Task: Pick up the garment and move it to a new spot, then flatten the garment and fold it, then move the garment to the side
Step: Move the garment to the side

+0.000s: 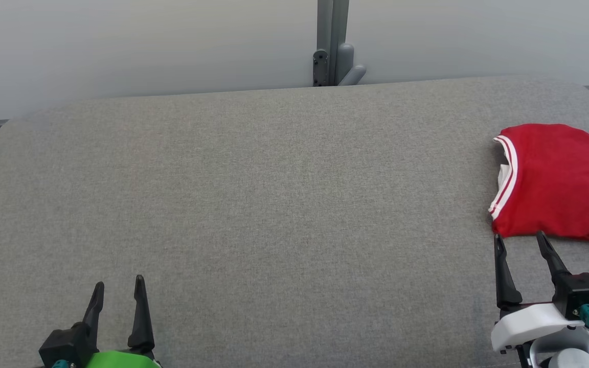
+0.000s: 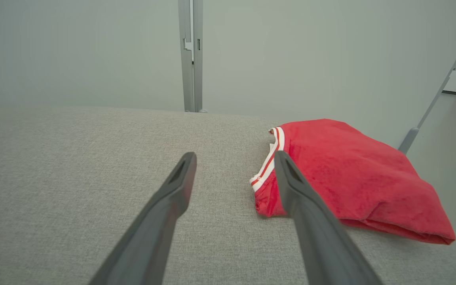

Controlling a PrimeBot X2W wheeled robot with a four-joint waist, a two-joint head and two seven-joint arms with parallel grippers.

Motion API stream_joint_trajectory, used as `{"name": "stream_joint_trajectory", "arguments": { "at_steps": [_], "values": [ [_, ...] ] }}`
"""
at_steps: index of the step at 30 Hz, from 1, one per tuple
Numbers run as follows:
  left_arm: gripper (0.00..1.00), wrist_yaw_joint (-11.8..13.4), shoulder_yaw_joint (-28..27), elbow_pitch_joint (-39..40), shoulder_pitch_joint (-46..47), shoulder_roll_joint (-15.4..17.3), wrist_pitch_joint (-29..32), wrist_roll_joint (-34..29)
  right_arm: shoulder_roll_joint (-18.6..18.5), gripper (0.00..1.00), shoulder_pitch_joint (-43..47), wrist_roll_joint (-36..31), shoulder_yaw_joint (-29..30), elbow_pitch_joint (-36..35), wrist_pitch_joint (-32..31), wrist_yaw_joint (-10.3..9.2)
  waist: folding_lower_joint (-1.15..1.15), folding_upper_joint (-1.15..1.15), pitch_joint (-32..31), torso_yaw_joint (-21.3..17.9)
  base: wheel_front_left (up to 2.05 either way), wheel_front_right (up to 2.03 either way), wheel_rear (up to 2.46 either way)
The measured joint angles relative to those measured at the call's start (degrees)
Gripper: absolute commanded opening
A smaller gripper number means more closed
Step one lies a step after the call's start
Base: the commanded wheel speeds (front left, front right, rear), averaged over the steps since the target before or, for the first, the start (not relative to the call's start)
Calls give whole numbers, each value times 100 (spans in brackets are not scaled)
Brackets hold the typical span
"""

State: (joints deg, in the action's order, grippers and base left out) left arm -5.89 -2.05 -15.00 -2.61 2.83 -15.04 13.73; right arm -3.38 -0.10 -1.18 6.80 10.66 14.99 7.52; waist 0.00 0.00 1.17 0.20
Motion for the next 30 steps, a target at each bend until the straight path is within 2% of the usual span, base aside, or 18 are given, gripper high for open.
{"name": "stream_joint_trajectory", "arguments": {
  "at_steps": [30],
  "values": [
    [100,-22,49,-107,-64,-16,9,25,76,100,68,-20,14,253,-3,1,0,0,-20,-25,0,0,0]
  ]
}}
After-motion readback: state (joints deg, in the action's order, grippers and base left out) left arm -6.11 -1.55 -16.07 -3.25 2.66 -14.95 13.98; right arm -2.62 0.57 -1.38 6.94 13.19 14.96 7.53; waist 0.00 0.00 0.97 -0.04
